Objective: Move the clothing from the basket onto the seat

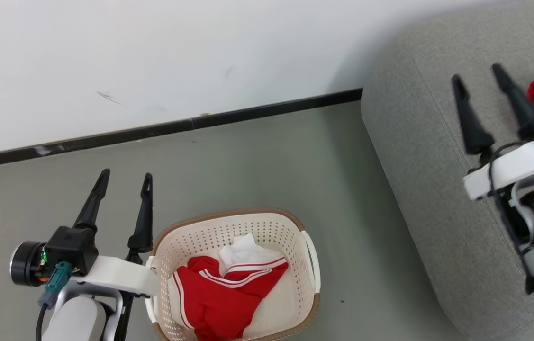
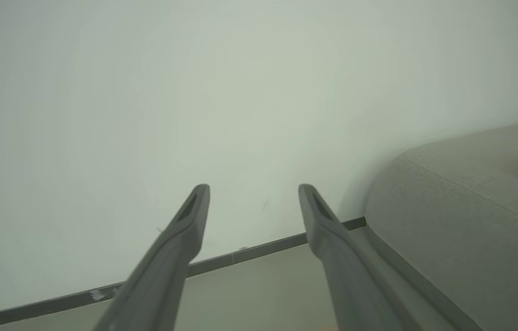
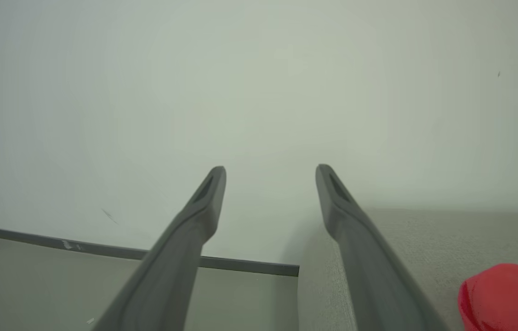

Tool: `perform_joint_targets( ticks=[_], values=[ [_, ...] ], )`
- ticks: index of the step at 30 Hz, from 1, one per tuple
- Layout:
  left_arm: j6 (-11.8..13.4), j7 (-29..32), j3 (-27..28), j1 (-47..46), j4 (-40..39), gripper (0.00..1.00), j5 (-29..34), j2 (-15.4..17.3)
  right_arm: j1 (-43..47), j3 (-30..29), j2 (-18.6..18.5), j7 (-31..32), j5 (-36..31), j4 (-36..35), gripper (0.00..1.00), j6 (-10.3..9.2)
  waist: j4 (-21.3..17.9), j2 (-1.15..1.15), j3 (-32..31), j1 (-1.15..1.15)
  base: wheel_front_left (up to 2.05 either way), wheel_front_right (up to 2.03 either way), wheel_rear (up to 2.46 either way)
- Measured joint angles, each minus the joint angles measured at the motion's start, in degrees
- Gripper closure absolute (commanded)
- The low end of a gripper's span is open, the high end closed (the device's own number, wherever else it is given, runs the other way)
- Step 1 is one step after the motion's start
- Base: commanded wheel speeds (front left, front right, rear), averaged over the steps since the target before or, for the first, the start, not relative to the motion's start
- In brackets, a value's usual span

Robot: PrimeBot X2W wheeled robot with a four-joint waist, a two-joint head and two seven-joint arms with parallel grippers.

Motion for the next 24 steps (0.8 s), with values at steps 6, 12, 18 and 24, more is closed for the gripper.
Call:
perform_joint_targets(
  ticks=[6, 12, 18, 24],
  values=[
    [1.49, -0.25, 2.08, 2.44, 1.49, 0.0, -0.47, -0.32, 3.82, 0.38, 2.56, 0.0, -2.38, -0.22, 0.0, 0.0, 1.64, 0.0, -2.44, 0.0, 0.0, 0.0, 0.0],
    [2.49, -0.42, 3.37, 5.16, 2.93, 0.0, -0.68, -0.57, 7.55, 0.16, 4.91, 0.01, -4.65, -0.58, 0.0, 0.0, 3.06, 0.0, -5.01, 0.0, 0.0, 0.0, 0.0],
    [2.48, -0.42, 3.44, 7.5, 4.22, 0.0, -0.88, -0.6, 11.96, -0.24, 6.73, 0.0, -6.91, -1.31, 0.0, 0.0, 4.15, 0.0, -7.58, 0.0, 0.0, 0.0, 0.0],
    [2.32, -0.43, 2.53, 8.52, 5.27, 0.0, -0.86, -0.99, 17.57, -0.52, 8.75, 0.01, -7.49, -1.57, 0.0, 0.0, 5.03, 0.0, -9.95, 0.0, 0.0, 0.0, 0.0]
  ],
)
